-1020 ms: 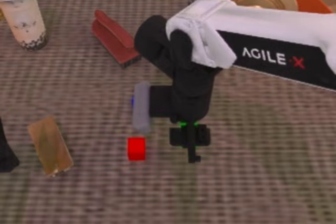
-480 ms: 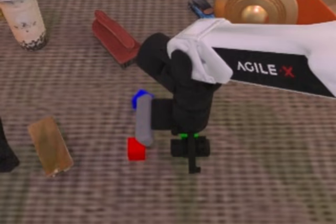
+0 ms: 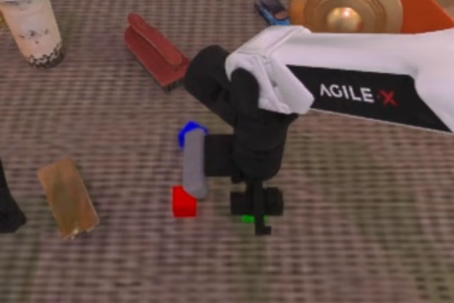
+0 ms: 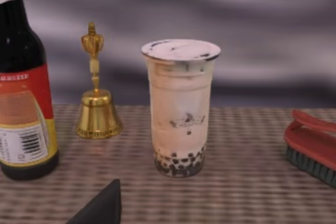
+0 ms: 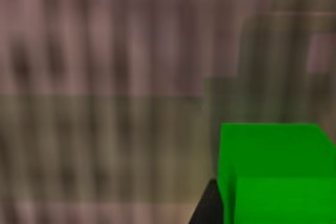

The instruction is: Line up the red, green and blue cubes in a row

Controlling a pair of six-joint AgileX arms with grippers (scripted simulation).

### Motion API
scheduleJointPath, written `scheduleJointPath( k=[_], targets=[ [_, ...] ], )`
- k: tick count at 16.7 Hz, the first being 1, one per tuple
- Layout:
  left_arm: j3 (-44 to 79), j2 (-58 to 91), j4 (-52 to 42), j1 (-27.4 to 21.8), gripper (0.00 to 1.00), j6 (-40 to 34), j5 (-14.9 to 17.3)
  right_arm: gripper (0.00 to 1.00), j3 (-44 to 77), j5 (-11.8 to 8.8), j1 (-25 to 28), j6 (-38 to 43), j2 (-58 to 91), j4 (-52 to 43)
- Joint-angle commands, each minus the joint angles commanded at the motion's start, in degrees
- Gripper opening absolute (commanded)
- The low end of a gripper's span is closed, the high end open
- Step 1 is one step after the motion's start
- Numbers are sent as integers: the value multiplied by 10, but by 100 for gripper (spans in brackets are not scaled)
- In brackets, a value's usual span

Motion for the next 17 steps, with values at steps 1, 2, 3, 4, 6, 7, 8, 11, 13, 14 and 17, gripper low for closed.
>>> scheduleJointPath(
  k=[1, 2, 3, 4, 6, 7, 8, 11, 13, 14, 17],
  targets=[
    [0, 0, 0, 0, 100, 0, 0, 75, 0, 0, 0, 0, 0, 0],
    [0, 0, 0, 0, 100, 0, 0, 83, 0, 0, 0, 0, 0, 0],
    [0, 0, 0, 0, 100, 0, 0, 90, 0, 0, 0, 0, 0, 0],
    [0, 0, 0, 0, 100, 0, 0, 98, 0, 0, 0, 0, 0, 0],
    [0, 0, 0, 0, 100, 0, 0, 100, 0, 0, 0, 0, 0, 0],
    [0, 0, 0, 0, 100, 0, 0, 100, 0, 0, 0, 0, 0, 0],
    [0, 0, 0, 0, 100, 0, 0, 100, 0, 0, 0, 0, 0, 0],
    [0, 0, 0, 0, 100, 0, 0, 100, 0, 0, 0, 0, 0, 0],
    [0, 0, 0, 0, 100, 0, 0, 100, 0, 0, -1, 0, 0, 0],
    [0, 0, 0, 0, 100, 0, 0, 100, 2, 0, -1, -1, -1, -2],
    [0, 0, 0, 0, 100, 0, 0, 100, 37, 0, 1, -2, -9, -44]
  ],
)
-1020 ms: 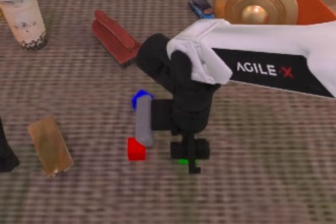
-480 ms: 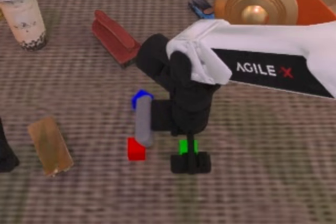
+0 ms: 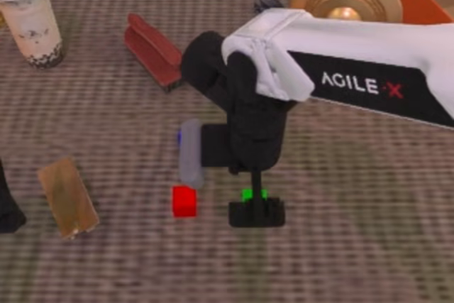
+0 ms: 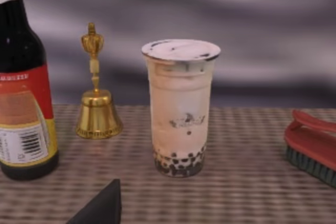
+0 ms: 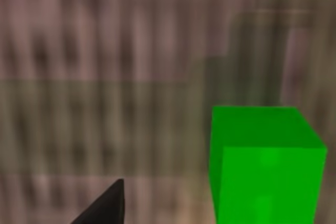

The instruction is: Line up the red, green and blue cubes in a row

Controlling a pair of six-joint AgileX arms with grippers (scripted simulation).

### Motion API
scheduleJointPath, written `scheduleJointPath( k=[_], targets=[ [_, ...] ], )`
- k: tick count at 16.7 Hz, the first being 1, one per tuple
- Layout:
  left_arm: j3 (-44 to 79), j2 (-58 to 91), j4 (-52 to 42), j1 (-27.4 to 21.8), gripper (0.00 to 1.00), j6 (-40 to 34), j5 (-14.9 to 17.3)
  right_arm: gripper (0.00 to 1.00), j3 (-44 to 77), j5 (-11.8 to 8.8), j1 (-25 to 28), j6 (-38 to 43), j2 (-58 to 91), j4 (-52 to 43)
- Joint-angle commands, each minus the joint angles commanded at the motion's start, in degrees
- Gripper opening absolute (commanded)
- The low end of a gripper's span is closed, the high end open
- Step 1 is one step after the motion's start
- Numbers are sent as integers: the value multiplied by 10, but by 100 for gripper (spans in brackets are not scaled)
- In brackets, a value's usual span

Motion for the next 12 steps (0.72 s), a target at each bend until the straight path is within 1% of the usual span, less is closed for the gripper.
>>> scheduleJointPath(
  k=[3, 5, 10, 12],
  targets=[
    [0, 0, 0, 0, 100, 0, 0, 100, 48, 0, 1, -1, -15, -72],
    [0, 0, 0, 0, 100, 0, 0, 100, 69, 0, 1, -1, -23, -95],
    [0, 0, 0, 0, 100, 0, 0, 100, 69, 0, -1, -1, -23, -96],
    [17, 17, -13, -6, 100, 1, 1, 100, 57, -2, -8, 4, -39, -84]
  ],
)
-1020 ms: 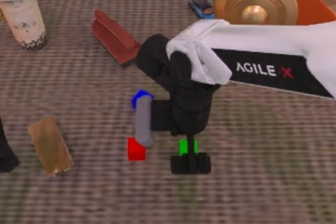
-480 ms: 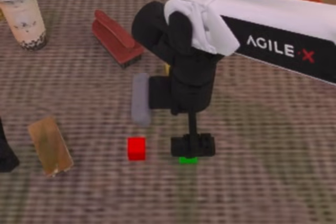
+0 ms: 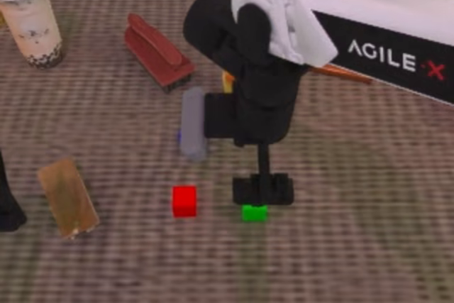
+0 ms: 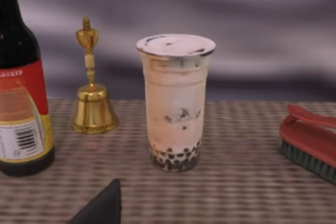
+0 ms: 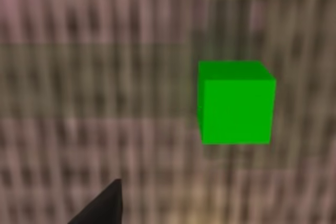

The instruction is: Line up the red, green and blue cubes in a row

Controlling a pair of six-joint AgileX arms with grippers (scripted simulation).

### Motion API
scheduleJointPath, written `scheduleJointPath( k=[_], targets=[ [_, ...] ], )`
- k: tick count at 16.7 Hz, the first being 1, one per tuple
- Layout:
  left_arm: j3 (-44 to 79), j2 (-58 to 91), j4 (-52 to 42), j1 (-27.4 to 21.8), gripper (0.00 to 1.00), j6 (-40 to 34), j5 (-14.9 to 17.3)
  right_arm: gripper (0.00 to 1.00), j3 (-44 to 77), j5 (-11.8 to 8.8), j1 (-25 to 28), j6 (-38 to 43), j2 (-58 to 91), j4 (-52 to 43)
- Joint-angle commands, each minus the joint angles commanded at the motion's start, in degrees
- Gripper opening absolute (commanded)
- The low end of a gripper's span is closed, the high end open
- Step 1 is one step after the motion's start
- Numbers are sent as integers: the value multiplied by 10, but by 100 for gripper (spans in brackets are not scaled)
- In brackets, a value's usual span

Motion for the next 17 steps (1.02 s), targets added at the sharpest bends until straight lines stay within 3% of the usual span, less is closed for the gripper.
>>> scheduleJointPath(
  k=[7, 12, 17],
  targets=[
    [244, 250, -154, -63, 100, 10, 1, 100, -181, -17, -97, 77, -237, 151],
    [520, 587, -328, -130, 100, 20, 1, 100, -423, -28, -211, 183, -541, 316],
    [782, 917, -507, -198, 100, 31, 3, 100, -684, -25, -314, 294, -835, 475]
  ],
)
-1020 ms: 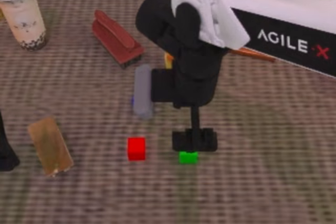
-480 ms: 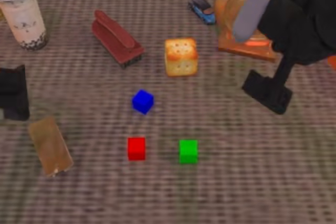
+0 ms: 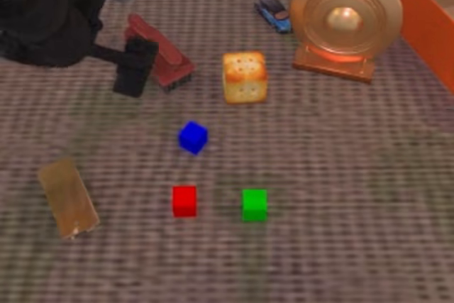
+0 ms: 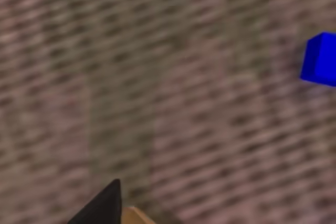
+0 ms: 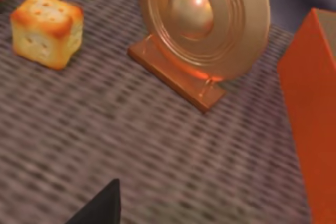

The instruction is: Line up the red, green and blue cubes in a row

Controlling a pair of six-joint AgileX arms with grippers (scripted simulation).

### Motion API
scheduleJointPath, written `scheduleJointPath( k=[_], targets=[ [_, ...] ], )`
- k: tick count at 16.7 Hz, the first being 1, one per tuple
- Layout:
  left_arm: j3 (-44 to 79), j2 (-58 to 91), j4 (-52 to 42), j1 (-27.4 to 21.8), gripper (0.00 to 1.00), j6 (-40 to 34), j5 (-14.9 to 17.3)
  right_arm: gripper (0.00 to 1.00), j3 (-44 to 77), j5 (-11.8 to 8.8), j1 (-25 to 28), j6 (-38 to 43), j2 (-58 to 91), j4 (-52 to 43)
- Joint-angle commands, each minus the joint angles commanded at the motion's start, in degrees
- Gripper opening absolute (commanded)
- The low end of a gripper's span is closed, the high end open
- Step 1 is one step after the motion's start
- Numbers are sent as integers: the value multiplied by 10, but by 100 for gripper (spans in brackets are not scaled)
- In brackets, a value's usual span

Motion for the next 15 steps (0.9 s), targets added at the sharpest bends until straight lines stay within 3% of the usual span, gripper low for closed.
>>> scheduleJointPath(
  k=[8, 15],
  targets=[
    [317, 344, -190, -80, 100, 13, 0, 100, -302, 27, -103, 130, -322, 191],
    [378, 402, -222, -94, 100, 16, -2, 100, -356, 35, -119, 155, -381, 228]
  ],
)
